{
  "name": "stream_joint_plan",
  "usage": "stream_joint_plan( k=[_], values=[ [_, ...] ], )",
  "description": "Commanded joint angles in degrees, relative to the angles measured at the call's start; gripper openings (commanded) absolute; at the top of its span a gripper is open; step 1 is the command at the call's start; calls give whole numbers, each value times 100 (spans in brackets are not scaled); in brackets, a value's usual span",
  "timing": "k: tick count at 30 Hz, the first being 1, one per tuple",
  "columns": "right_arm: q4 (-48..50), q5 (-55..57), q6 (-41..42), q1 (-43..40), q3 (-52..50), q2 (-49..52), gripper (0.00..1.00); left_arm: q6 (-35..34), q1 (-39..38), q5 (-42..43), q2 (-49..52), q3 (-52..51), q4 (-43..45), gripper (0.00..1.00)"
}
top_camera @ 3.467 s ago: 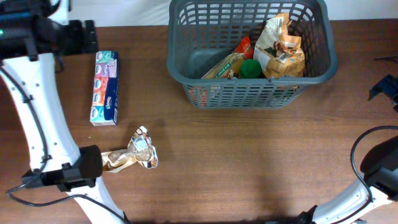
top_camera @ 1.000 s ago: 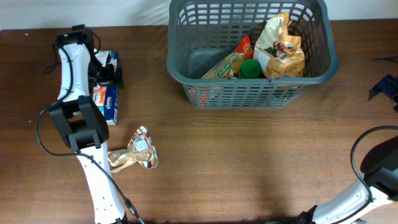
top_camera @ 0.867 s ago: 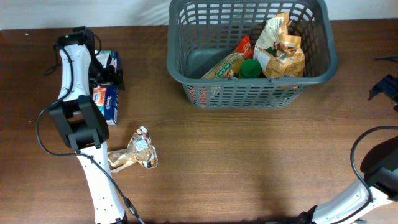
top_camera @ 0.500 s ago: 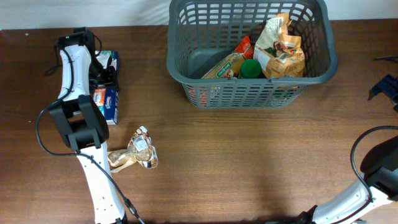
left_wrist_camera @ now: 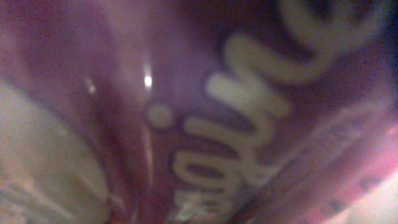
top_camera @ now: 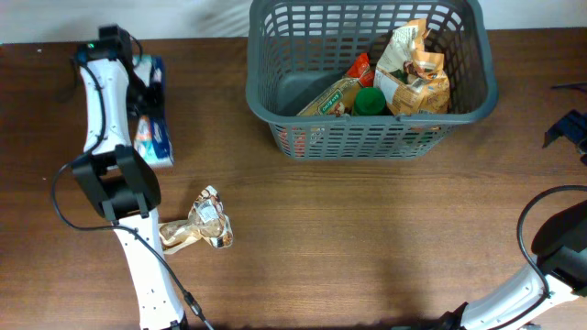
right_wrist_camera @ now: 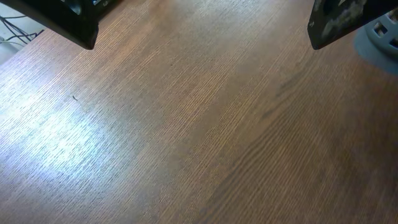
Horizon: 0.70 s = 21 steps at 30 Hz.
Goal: Pack container
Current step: 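Lift the tissue box and carry it into the basket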
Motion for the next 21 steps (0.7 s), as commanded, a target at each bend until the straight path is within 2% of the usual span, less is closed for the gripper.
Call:
stream_joint_plan(
  k=[1, 6, 13, 21],
  values=[
    [-4, 48, 68, -7, -33, -22, 99, -107, 66, 223, -614, 1189, 20, 2],
    [-4, 48, 68, -4, -33, -22, 99, -107, -85, 791, -1351, 2496, 79, 2],
    [-4, 48, 70, -7, -33, -22, 99, -151, -949, 1097, -2592, 2465, 1215, 2],
    [-4, 48, 70, -4, -33, -22, 99, -76, -2715, 1200, -2675, 2347, 1943, 2]
  ],
)
